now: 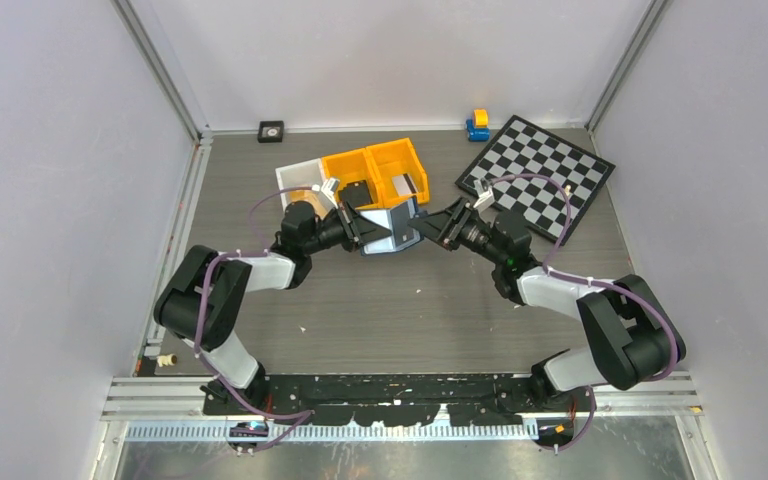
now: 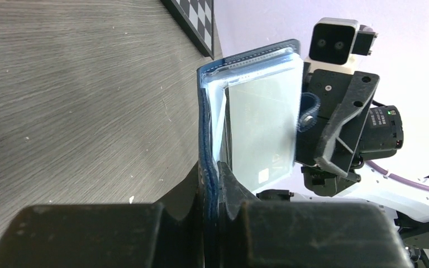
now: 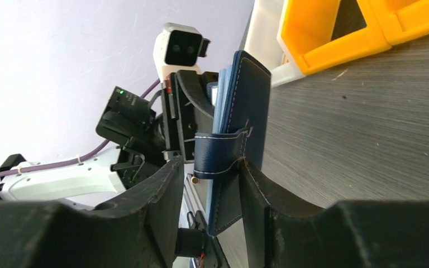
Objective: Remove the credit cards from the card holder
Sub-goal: Remove the credit card from the card holder.
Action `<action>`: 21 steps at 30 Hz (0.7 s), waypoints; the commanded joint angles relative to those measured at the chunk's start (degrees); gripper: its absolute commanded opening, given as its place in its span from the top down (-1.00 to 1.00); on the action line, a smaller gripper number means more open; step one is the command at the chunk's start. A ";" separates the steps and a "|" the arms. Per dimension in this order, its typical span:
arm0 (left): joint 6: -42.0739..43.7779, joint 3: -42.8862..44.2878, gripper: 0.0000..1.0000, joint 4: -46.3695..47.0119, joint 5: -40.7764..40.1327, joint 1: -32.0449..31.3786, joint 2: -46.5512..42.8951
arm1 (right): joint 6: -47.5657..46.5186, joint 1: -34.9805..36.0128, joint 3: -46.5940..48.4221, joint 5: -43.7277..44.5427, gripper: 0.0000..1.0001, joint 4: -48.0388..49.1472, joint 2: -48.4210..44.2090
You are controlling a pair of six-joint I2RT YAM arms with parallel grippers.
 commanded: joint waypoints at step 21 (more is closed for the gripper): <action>-1.71 -1.60 1.00 9.38 0.27 0.22 -1.37 | -0.68 0.38 2.81 -0.01 0.35 -1.30 0.67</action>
